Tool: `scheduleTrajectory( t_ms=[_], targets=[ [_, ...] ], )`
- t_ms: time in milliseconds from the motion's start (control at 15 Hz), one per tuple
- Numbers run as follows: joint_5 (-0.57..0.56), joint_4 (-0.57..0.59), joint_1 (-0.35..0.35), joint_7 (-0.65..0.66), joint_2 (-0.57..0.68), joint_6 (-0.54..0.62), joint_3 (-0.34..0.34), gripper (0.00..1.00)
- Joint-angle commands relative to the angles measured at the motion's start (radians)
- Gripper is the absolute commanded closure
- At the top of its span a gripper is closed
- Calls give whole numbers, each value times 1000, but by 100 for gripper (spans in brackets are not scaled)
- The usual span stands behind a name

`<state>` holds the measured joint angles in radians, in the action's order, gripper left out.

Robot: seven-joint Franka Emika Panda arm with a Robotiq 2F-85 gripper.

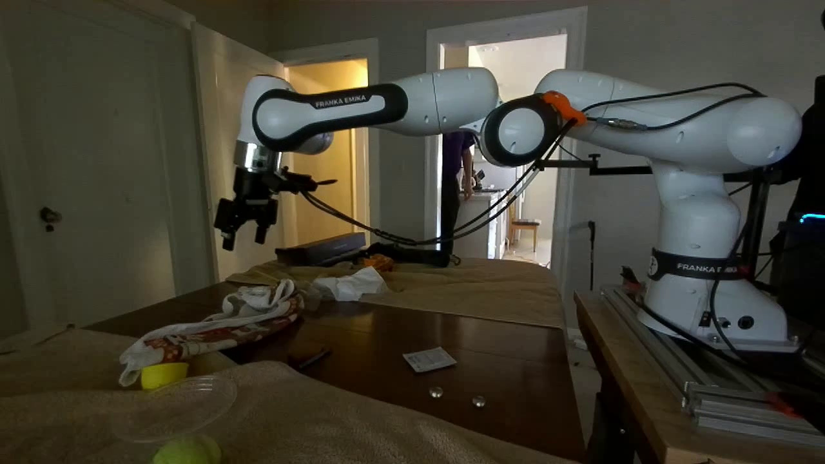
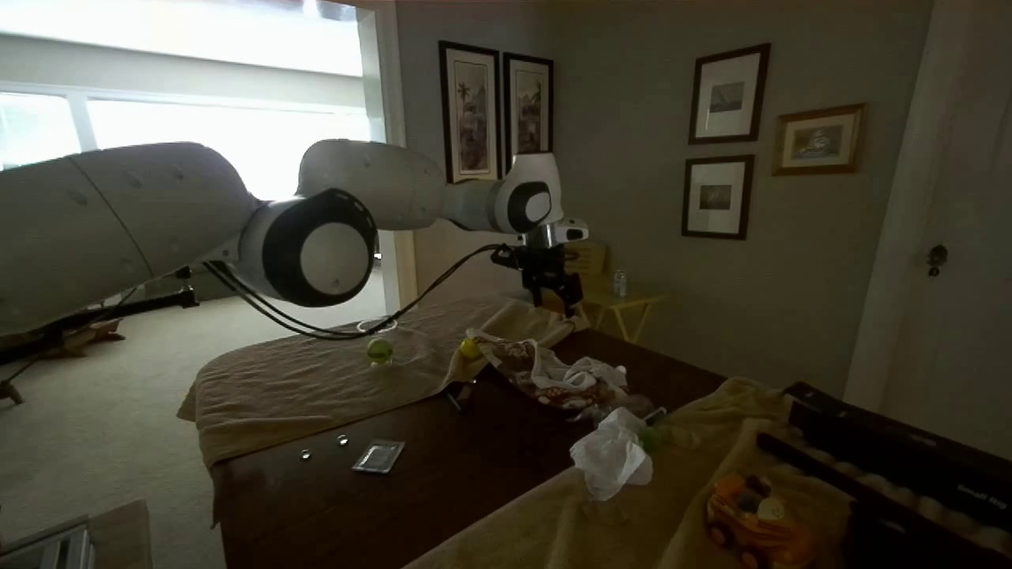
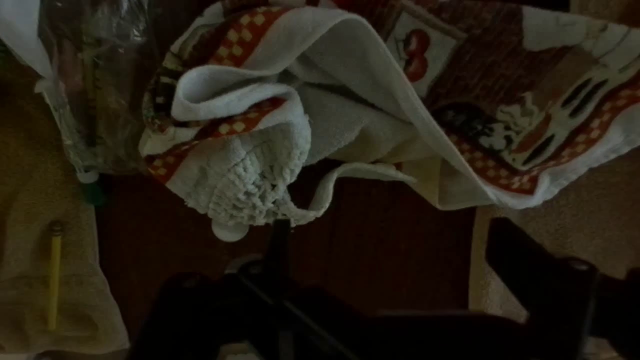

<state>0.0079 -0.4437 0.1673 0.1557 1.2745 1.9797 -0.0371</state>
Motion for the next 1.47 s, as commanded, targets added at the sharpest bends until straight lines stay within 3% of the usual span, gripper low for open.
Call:
scheduleTrajectory(
  t_ms=[0, 267, 667, 733, 1000, 1067, 1400],
  targets=[
    [3, -20, -7, -171, 14, 21, 59, 0],
    [13, 20, -19, -399, 74, 28, 121, 0],
    [-10, 17, -22, -732, 95, 30, 149, 0],
    [-7, 11, -16, -636, 91, 10, 132, 0],
    [-7, 11, -17, -647, 93, 10, 133, 0],
    [-21, 17, -4, -599, 104, 38, 112, 0],
    [-1, 26, -12, -863, 181, 242, 180, 0]
  ],
)
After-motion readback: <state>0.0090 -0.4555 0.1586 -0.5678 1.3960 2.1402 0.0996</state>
